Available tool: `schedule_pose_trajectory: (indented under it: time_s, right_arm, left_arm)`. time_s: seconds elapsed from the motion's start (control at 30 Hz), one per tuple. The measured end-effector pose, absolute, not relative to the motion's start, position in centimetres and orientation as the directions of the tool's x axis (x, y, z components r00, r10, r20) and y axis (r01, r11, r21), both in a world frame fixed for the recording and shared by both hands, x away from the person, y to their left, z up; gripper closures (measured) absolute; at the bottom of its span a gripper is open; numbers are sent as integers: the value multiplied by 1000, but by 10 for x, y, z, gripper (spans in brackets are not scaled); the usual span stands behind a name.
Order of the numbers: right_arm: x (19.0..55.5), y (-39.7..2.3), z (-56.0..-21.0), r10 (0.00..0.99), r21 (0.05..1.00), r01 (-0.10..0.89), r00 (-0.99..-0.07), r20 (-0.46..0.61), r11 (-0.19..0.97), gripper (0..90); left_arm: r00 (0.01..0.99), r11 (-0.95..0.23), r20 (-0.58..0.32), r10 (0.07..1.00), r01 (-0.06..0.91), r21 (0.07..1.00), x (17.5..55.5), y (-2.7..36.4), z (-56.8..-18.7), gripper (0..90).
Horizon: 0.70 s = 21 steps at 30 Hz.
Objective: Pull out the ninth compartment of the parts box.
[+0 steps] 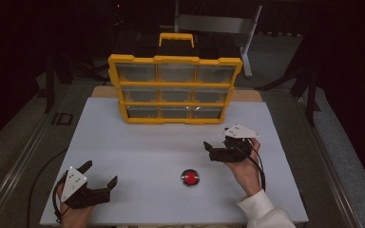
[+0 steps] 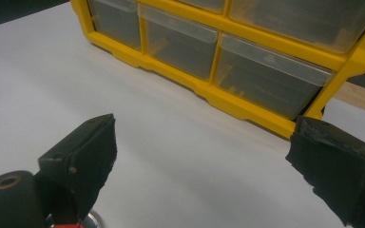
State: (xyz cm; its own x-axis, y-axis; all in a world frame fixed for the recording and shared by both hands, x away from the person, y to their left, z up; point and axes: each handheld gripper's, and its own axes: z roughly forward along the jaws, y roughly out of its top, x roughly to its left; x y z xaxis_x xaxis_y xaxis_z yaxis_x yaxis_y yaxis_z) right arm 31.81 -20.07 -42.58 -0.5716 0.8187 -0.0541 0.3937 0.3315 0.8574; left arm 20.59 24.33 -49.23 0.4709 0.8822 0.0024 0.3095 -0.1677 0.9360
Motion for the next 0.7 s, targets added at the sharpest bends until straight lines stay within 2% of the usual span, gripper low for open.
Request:
schedule_pose_trajectory:
  time_s: [0.7]
  right_arm:
    - [341, -193, -418, 828, 849, 408, -558, -58, 335, 87]
  left_arm:
    - [472, -164, -4, 881, 313, 935, 206, 243, -493, 0]
